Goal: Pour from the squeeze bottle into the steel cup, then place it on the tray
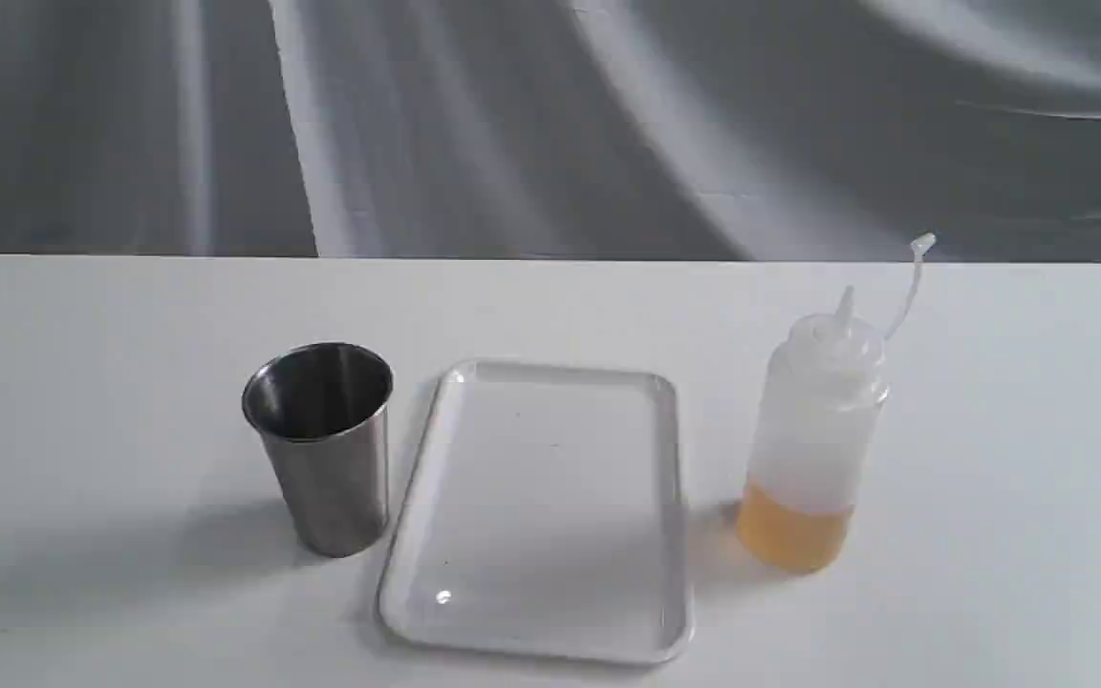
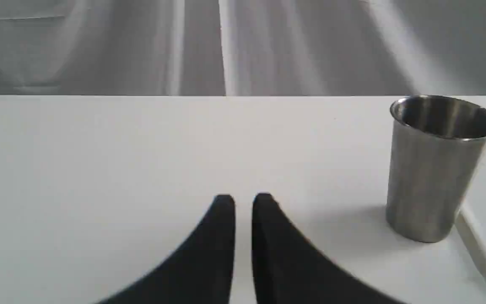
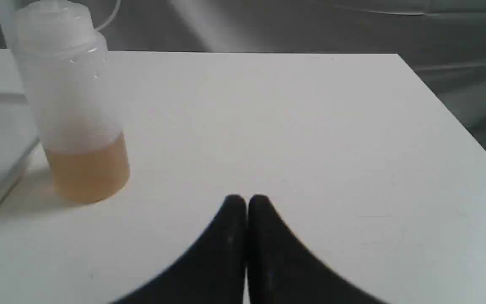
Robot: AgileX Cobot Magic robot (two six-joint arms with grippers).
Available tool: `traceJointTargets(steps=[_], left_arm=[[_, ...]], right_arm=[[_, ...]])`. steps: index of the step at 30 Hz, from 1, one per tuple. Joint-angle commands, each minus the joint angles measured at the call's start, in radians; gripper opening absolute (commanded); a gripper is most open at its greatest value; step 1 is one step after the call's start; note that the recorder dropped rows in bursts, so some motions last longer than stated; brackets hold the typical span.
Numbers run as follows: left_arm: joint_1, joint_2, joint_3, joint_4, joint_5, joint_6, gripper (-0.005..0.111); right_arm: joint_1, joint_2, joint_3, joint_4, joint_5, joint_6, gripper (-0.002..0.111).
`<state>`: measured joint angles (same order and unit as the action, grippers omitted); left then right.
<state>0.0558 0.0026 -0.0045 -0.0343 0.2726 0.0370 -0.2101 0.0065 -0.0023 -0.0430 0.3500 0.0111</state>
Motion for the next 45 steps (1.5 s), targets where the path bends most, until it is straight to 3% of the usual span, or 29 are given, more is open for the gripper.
traceJointTargets(steps=[1,32,37,40,45], left_arm=[[-0.002,-0.003,0.004,0.0,-0.007,-0.004,0.008],[-0.002,-0.003,0.004,0.0,-0.007,-0.002,0.008],[-0.002,-0.003,0.004,0.0,-0.007,-0.002,0.008],[-0.002,-0.003,0.004,0.0,-0.007,-0.004,0.008],[-0.002,-0.003,0.004,0.0,-0.007,-0.004,0.008]], right_arm=[[0.001,-0.007,0.002,0.003,-0.008,-0.003,0.0],[0.001,-0.007,0.002,0.003,-0.008,-0.003,0.0],[0.001,-0.007,0.002,0.008,-0.102,-0.003,0.0],[0.001,-0.007,0.002,0.084,-0.211,-0.003,0.0],[0.001,-0.007,0.002,0.459,-0.377,0.005,0.0]])
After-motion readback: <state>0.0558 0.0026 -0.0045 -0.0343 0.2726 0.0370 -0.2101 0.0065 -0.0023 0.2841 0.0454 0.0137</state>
